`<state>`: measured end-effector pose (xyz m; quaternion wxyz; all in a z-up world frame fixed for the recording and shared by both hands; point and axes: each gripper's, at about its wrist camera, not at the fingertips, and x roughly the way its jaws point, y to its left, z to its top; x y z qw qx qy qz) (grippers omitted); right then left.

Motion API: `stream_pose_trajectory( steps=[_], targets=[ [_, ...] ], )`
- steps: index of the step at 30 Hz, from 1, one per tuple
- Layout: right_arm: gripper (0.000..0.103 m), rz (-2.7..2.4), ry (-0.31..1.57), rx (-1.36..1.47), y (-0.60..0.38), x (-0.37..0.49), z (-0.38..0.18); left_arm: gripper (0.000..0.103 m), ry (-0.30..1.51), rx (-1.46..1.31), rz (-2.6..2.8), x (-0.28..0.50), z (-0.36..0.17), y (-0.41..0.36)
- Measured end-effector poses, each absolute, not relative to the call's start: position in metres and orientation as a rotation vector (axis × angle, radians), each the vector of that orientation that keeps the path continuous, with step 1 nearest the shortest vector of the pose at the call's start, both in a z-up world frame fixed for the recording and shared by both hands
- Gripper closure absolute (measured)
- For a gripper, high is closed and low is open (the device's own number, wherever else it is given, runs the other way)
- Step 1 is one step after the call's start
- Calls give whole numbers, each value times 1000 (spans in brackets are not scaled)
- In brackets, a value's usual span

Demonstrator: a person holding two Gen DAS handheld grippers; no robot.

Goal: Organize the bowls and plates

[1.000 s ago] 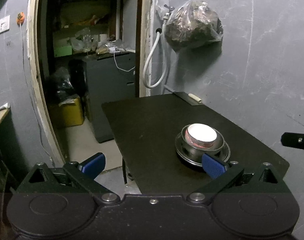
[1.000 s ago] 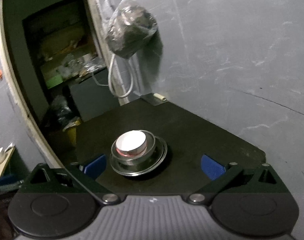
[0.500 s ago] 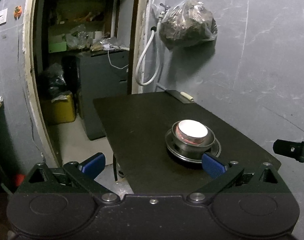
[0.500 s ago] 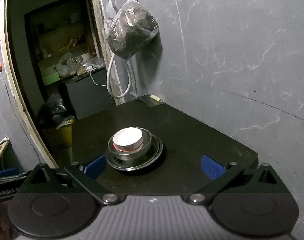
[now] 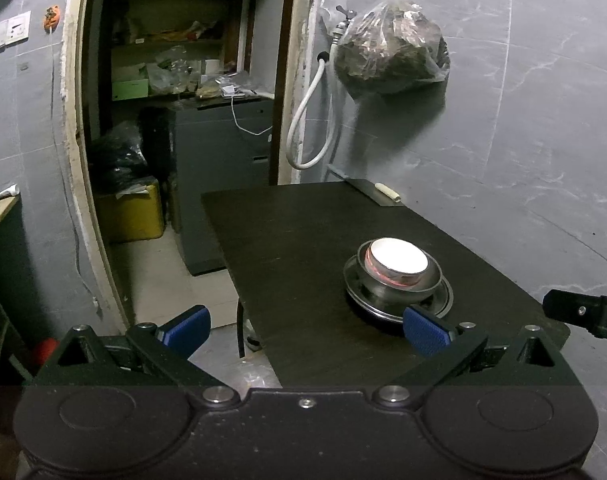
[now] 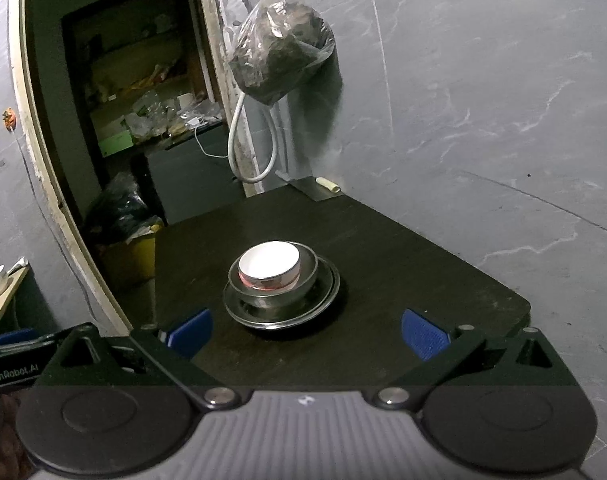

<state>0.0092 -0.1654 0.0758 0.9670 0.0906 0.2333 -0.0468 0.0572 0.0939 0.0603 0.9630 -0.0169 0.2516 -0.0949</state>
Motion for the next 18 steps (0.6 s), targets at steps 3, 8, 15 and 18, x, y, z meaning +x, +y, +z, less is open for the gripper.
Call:
stream_pose_trajectory(
  steps=[3,8,15,18],
  targets=[
    [0,-94,476,184,-166,9,75,1,511,-35,-191,57,60,94],
    [0,-94,477,184,-166,9,75,1,511,-34,-192,57,60,94],
    [0,-94,477,183,-166,9,75,1,510,-34,-191,56,60,94],
    [0,-92,477,183,-166,9,75,1,511,-34,-191,56,60,94]
  ],
)
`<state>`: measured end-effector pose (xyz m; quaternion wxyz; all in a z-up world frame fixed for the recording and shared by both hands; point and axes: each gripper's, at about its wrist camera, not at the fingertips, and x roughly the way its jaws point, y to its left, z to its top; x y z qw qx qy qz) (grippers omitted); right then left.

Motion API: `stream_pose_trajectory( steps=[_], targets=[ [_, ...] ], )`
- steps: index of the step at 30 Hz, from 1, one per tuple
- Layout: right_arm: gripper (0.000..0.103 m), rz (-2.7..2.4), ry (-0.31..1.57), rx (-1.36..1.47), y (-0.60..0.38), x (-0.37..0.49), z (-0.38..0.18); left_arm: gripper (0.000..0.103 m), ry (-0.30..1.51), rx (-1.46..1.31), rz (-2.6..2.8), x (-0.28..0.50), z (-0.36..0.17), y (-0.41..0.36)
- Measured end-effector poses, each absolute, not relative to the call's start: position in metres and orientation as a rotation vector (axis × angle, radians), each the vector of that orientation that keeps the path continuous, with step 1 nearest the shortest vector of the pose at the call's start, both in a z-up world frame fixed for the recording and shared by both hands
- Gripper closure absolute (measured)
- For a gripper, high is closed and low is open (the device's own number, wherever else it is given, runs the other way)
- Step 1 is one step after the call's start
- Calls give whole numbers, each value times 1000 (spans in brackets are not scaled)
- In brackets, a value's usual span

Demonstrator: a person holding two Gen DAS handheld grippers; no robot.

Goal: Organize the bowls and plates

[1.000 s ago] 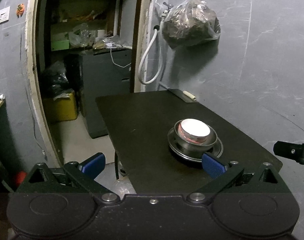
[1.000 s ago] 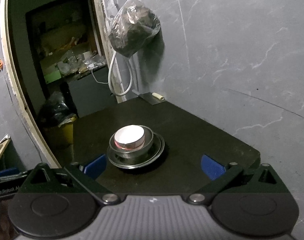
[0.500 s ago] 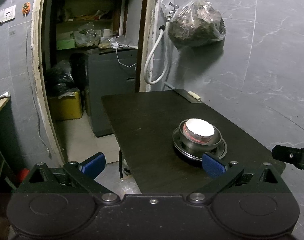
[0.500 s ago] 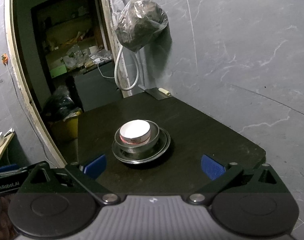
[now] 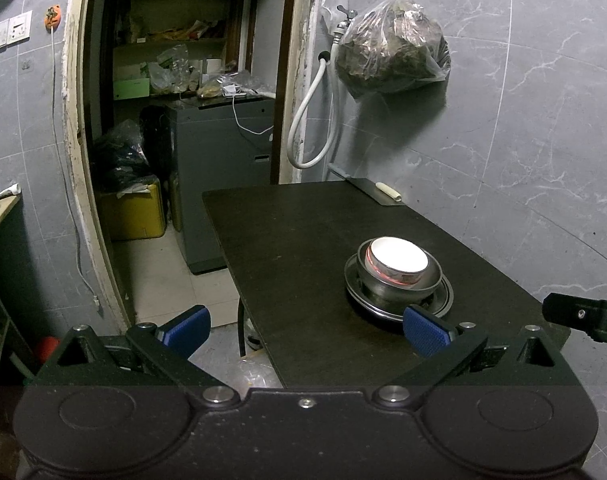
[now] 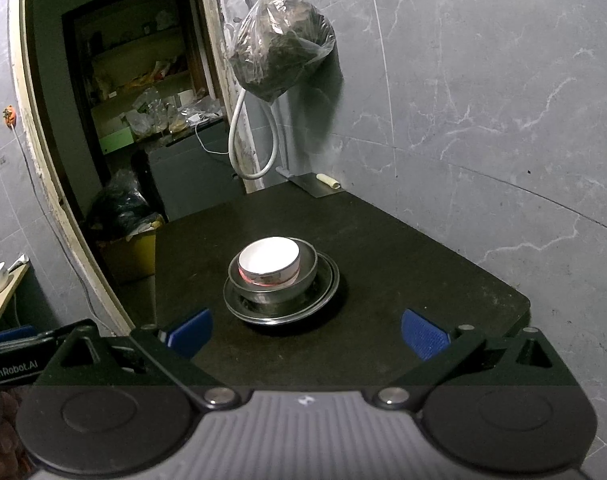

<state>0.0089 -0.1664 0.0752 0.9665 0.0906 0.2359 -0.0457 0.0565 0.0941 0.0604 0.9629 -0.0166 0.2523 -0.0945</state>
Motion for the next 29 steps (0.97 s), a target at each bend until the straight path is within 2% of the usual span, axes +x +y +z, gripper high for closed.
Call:
stream_pose_trajectory(
  steps=[29],
  targets=[
    [0,-85,491,181,-166,8,70,1,516,-53,-201,55,58,94]
  ],
)
